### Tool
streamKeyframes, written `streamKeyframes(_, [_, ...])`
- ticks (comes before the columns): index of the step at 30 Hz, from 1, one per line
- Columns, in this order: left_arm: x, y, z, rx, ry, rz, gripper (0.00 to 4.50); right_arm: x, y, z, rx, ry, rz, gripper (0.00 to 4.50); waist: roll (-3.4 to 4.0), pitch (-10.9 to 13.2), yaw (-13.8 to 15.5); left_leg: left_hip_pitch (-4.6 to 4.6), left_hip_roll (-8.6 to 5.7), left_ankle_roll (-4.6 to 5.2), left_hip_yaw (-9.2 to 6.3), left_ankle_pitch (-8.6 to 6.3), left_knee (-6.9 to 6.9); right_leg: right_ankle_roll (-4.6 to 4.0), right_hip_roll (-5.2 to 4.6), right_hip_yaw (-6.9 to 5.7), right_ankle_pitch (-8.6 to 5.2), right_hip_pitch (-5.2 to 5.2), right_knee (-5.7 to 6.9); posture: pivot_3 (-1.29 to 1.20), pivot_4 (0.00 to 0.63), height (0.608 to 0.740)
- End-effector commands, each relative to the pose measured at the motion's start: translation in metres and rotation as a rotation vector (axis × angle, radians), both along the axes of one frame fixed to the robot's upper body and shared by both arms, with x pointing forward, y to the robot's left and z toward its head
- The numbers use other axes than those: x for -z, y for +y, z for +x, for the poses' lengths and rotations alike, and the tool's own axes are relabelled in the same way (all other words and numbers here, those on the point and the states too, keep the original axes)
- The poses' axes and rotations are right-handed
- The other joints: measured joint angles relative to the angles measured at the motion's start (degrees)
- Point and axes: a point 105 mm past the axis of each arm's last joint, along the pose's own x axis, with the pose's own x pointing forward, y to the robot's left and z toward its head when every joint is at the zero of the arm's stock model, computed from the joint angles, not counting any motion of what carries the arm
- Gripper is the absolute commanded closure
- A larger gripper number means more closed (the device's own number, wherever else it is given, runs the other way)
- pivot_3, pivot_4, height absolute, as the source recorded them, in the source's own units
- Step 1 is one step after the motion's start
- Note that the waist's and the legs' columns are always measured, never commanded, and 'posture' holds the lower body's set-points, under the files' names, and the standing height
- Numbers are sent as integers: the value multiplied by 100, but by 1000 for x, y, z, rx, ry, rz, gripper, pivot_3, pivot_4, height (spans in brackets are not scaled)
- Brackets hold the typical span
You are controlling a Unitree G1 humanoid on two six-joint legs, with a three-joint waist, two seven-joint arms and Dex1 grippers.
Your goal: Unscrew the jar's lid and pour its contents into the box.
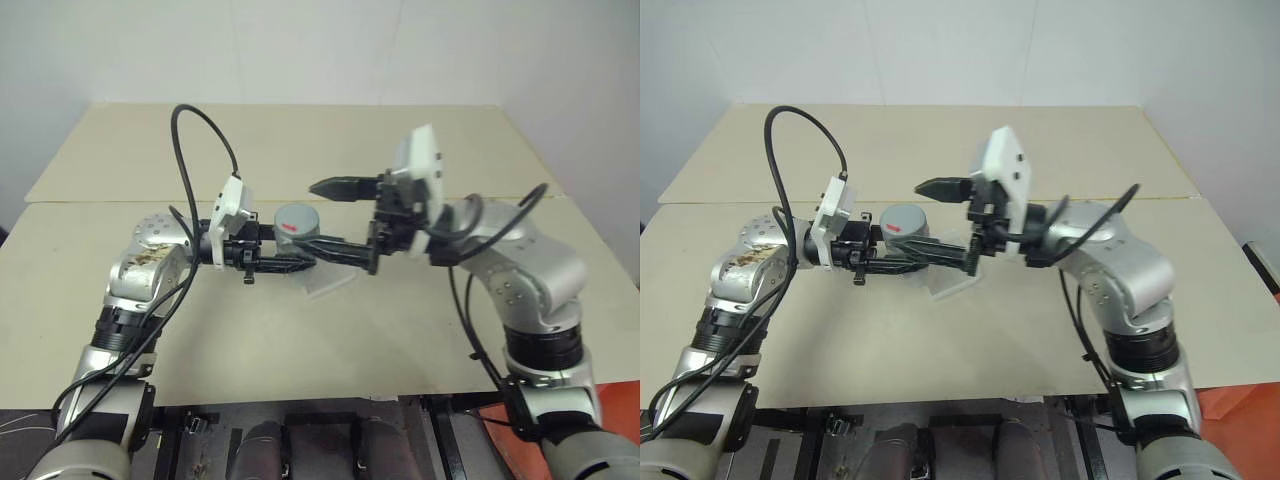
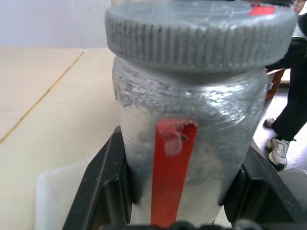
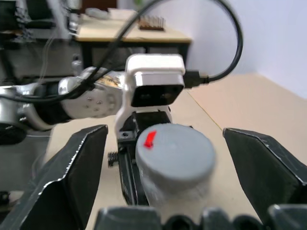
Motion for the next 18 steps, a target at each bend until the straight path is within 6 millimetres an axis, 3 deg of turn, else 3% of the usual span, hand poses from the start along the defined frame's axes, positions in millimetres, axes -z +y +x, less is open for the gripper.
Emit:
streamKeyframes(1, [-11, -3, -1, 15, -55, -9, 2553, -13, 12, 4, 59, -43, 24, 16, 0, 0, -3, 0, 0, 0, 1, 0, 0, 0, 0, 0, 0, 0, 4, 0, 150, 740])
streamKeyframes(9, [-15, 0, -3, 7, -70, -11, 2553, -14, 14, 22, 120, -9, 56, 16, 0, 0, 5, -5, -1, 6, -1, -3, 0, 0, 0, -2, 0, 1, 4, 0, 150, 740])
streamKeyframes(18, [-18, 10, -5, -16, -76, -2, 2553, -6, -13, 39, 183, -13, 5, 16, 0, 0, -10, -7, 0, 18, -2, -10, 0, 1, 1, -2, 0, 0, 3, 0, 150, 740])
